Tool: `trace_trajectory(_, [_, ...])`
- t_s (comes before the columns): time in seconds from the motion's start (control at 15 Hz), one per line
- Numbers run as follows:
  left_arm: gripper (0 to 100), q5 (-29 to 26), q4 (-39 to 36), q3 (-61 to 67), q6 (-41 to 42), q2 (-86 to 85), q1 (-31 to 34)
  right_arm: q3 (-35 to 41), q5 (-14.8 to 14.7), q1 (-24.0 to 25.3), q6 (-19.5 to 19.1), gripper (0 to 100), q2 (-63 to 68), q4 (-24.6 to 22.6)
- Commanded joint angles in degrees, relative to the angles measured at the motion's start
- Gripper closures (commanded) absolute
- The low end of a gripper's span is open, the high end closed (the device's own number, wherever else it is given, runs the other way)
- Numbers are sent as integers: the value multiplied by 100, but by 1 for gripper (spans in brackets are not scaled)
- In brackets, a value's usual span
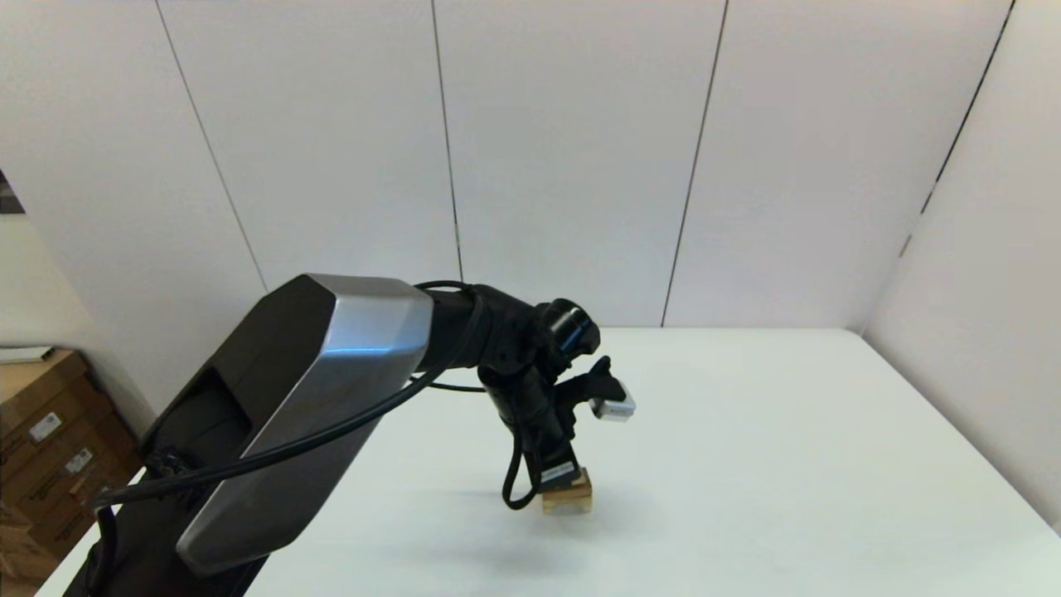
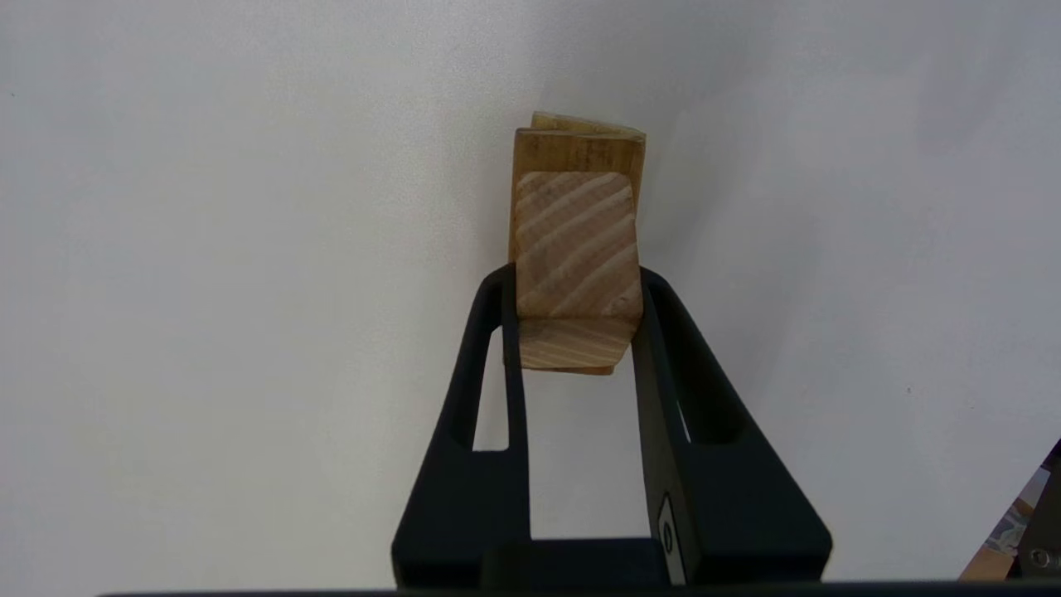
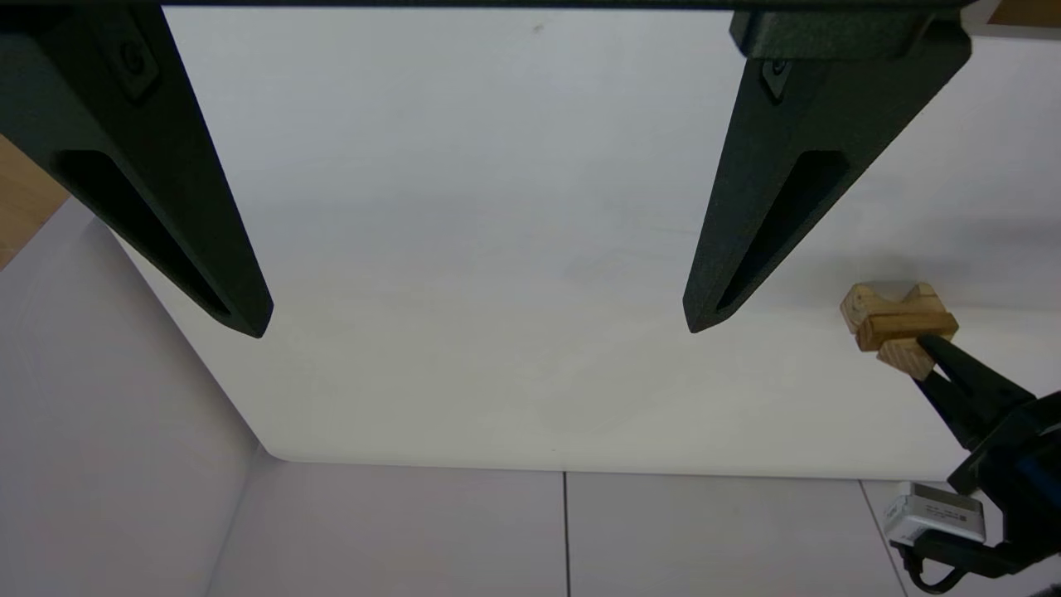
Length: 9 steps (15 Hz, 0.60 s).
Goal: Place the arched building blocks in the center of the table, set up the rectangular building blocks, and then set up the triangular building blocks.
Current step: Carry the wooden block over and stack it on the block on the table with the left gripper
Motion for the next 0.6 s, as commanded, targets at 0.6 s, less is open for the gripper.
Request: trace_trajectory(0.6, [100, 1, 11, -9, 20, 38, -39, 9, 3, 1, -3, 0, -1, -1])
